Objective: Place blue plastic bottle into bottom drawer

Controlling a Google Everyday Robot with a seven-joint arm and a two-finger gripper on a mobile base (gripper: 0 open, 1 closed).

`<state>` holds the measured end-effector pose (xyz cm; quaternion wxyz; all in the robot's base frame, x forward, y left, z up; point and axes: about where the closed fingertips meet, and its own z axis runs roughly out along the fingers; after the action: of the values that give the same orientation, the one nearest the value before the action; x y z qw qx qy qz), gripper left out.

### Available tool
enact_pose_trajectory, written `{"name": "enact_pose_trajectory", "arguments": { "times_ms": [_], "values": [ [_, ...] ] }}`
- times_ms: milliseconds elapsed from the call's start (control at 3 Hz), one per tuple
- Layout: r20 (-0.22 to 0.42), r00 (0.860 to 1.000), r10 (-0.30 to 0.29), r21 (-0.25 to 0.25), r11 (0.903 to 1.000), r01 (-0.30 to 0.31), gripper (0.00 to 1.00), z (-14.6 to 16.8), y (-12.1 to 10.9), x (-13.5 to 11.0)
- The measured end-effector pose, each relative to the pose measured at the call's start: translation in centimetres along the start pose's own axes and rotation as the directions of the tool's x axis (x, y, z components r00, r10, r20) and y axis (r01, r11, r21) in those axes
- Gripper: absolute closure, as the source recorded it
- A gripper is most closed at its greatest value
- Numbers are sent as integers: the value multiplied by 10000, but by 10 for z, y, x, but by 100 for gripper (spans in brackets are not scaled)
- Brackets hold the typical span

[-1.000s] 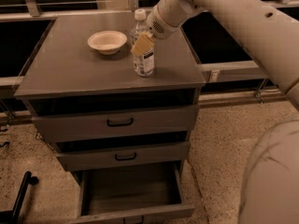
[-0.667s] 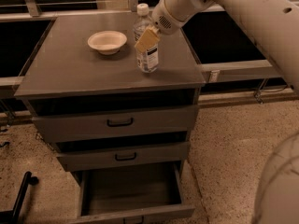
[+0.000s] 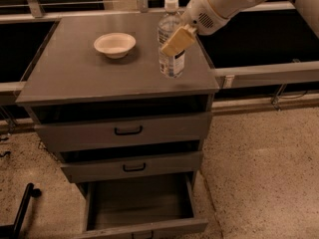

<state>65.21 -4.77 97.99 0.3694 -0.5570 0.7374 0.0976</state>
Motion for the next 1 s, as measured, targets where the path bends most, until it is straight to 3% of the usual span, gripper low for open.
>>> {"name": "enact_pose_trajectory", "arguments": {
  "times_ms": [333,667,1000],
  "values": [
    [355,9971,-668,-765,9947,693,100,-18,22,5],
    [714,9885,-1336,-2036,9682,1455,100,-31,64,10],
    [714,9885,-1335,-2037,9682,1455,100,-31,64,10]
  ]
}}
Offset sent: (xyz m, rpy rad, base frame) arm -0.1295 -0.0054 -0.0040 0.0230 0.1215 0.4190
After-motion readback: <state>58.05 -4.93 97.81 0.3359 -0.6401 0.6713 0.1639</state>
